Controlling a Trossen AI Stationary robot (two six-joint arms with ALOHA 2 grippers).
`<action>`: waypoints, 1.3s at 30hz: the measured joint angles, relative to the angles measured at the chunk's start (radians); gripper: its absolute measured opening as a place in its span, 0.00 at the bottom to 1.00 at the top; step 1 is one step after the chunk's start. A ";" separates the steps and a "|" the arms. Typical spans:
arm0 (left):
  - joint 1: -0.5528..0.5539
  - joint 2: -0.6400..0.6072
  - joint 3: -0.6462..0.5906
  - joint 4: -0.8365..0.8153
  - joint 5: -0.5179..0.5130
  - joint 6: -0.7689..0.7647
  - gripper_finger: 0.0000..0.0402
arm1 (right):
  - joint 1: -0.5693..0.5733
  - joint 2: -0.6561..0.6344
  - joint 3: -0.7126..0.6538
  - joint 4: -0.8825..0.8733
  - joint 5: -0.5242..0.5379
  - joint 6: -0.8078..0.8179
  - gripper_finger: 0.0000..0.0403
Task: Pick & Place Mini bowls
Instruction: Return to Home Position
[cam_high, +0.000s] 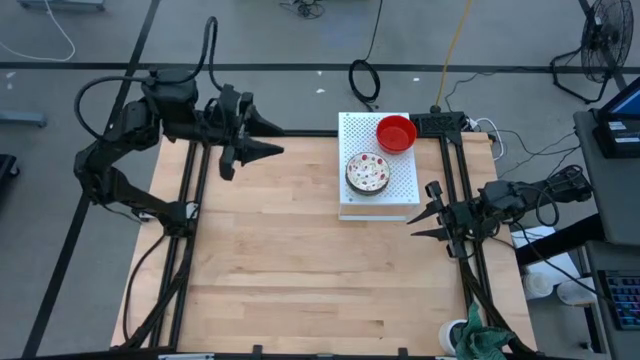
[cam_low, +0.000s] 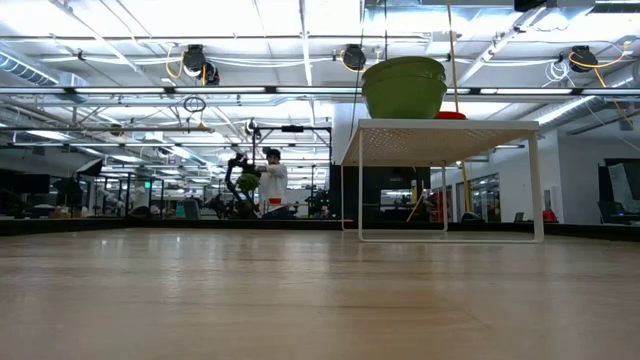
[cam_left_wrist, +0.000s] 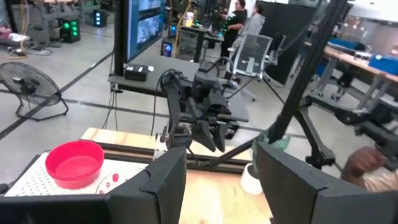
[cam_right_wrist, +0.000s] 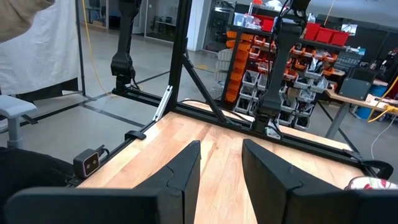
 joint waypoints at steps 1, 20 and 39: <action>-0.003 -0.006 0.000 -0.008 0.000 0.009 0.48 | 0.000 0.000 0.000 -0.003 0.000 0.005 0.26; -0.088 -0.045 0.000 -0.118 -0.125 0.082 0.48 | 0.000 0.000 0.000 -0.018 0.000 0.010 0.26; -0.193 -0.232 -0.496 0.198 -0.228 0.093 0.48 | 0.000 0.000 -0.027 0.014 0.027 0.010 0.26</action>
